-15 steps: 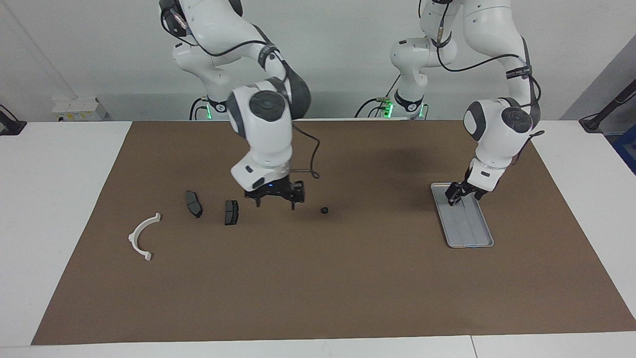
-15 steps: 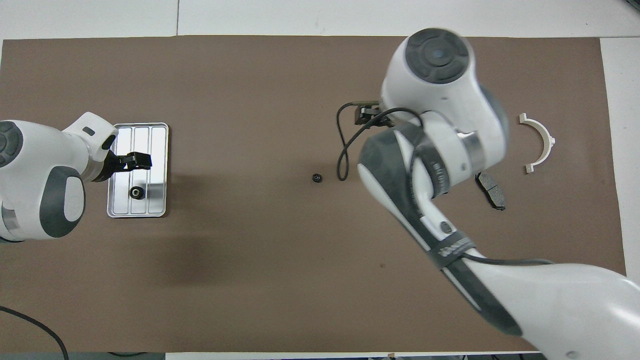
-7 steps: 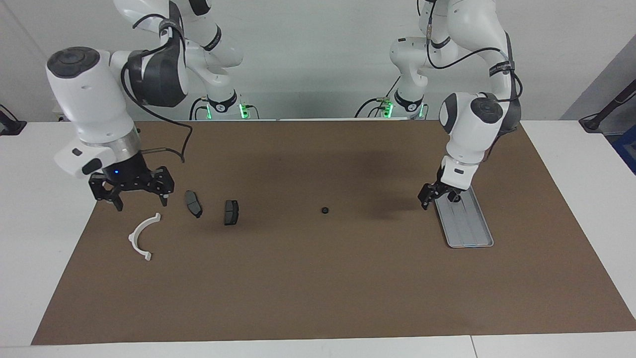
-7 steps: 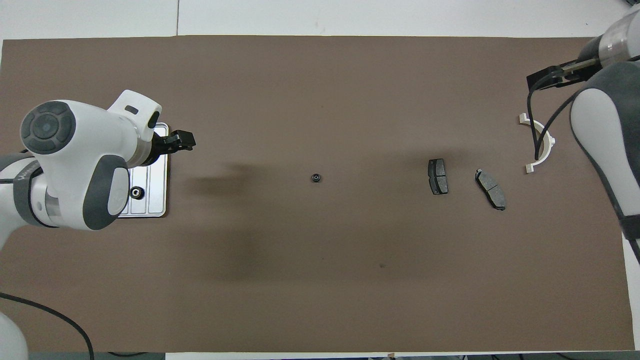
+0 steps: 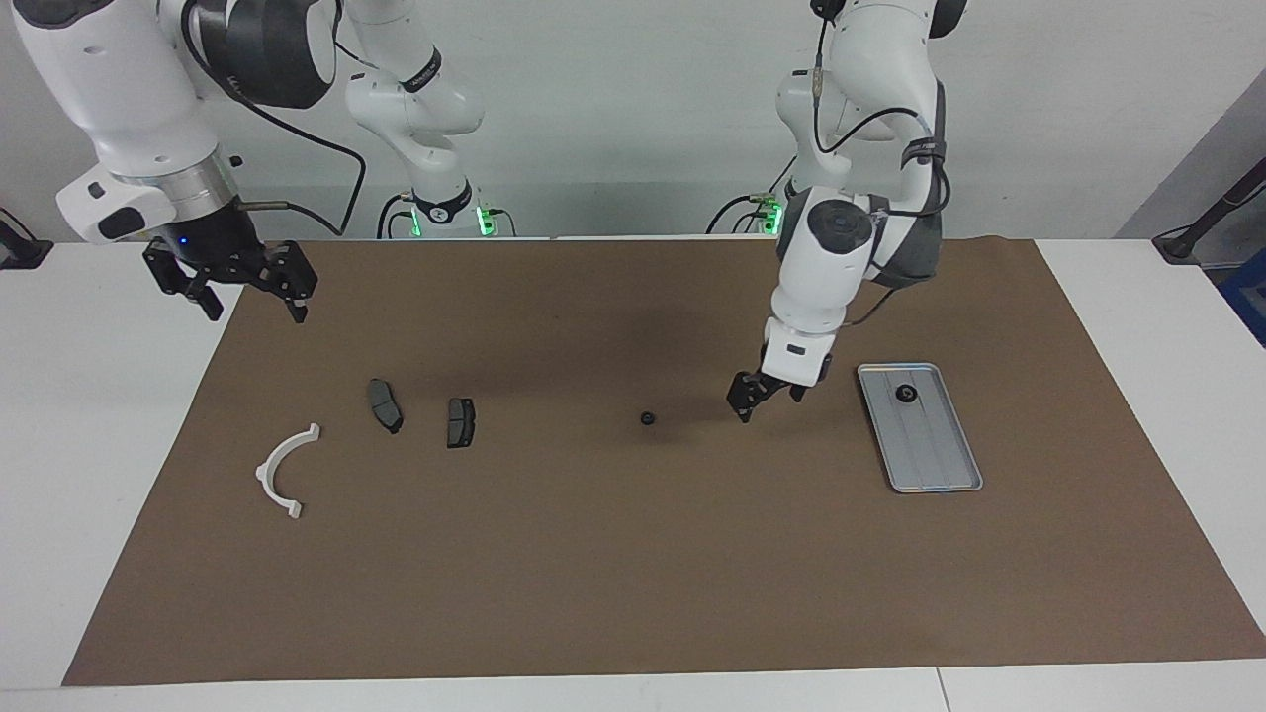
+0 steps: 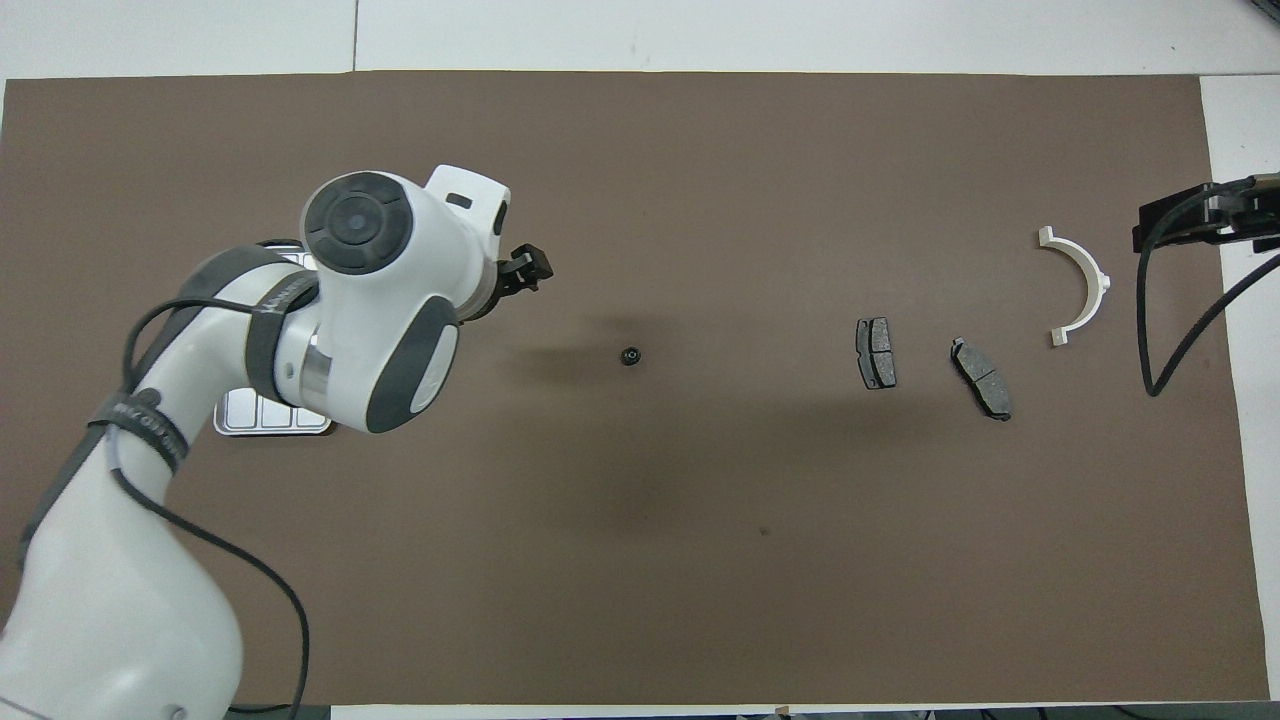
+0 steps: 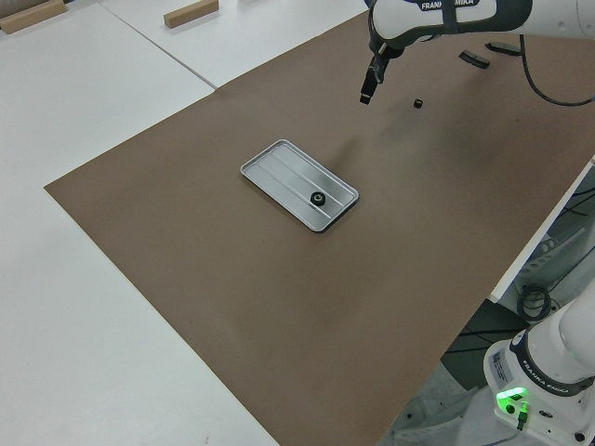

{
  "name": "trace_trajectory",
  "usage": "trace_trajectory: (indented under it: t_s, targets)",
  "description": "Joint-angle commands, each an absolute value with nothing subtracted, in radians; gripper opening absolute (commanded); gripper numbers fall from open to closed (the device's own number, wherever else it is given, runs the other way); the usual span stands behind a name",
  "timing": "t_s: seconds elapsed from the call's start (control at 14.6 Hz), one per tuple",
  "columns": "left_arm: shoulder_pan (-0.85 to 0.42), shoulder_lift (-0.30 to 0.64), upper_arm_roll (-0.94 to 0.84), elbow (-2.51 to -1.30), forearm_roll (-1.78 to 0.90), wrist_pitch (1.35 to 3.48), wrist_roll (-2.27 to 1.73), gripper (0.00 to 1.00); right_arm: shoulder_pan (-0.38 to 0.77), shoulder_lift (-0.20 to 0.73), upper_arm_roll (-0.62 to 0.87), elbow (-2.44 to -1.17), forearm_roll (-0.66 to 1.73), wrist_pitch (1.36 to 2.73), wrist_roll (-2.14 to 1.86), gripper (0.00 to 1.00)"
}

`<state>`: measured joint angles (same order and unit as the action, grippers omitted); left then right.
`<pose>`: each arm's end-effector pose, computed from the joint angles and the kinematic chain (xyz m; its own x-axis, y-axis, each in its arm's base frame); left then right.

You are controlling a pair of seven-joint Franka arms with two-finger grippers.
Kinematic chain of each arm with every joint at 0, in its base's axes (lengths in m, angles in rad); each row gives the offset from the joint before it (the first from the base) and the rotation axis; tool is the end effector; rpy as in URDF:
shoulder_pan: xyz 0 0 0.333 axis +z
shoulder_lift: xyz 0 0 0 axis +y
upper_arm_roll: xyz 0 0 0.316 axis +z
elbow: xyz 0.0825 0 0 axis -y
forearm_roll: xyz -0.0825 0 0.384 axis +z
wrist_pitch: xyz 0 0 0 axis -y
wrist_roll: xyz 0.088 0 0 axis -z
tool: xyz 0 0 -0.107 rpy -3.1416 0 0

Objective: Pick bearing gear from pile to tray
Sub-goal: 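Grasp the second ring at mid-table with the left gripper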

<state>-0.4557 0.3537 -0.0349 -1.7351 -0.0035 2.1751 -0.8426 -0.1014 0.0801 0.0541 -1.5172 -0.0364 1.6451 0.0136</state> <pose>0.5815 -0.3084 0.3835 0.9355 0.3503 0.0462 0.3465 -0.9351 0.0745 0.5857 -0.0327 0.6111 0.9971 -0.0585 0.0483 -0.0600 -0.9977 0.0314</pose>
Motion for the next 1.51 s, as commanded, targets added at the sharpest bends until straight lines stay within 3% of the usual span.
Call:
trace_trajectory:
  t_s: [0.0,0.21,0.41,0.55,1.17,1.44]
  targets:
    - [-0.541,0.541,-0.006,-1.478,-0.006,2.082,-0.939,1.00,-0.120,0.031,0.066,-1.608,0.029,1.675,0.040,1.00]
    - [-0.613,0.651,0.011,-1.369,0.008,2.028,-0.972,1.00,-0.075,0.031,0.077,-1.605,0.032,1.678,0.070,1.00]
    - [-0.644,0.641,0.035,-1.425,0.008,2.033,-1.017,1.00,-0.008,0.014,0.077,-1.617,0.032,1.663,0.080,1.00]
    - [-0.646,0.632,0.034,-1.448,-0.001,2.052,-1.023,0.93,-0.011,0.014,0.077,-1.620,0.032,1.655,0.075,1.00]
    - [-0.693,0.598,0.034,-1.545,-0.052,2.120,-1.069,0.80,-0.017,-0.001,0.075,-1.623,0.031,1.549,0.064,1.00]
    - [-0.701,0.592,0.034,-1.555,-0.067,2.117,-1.071,0.77,-0.021,0.037,0.074,-1.540,0.012,1.491,0.060,1.00]
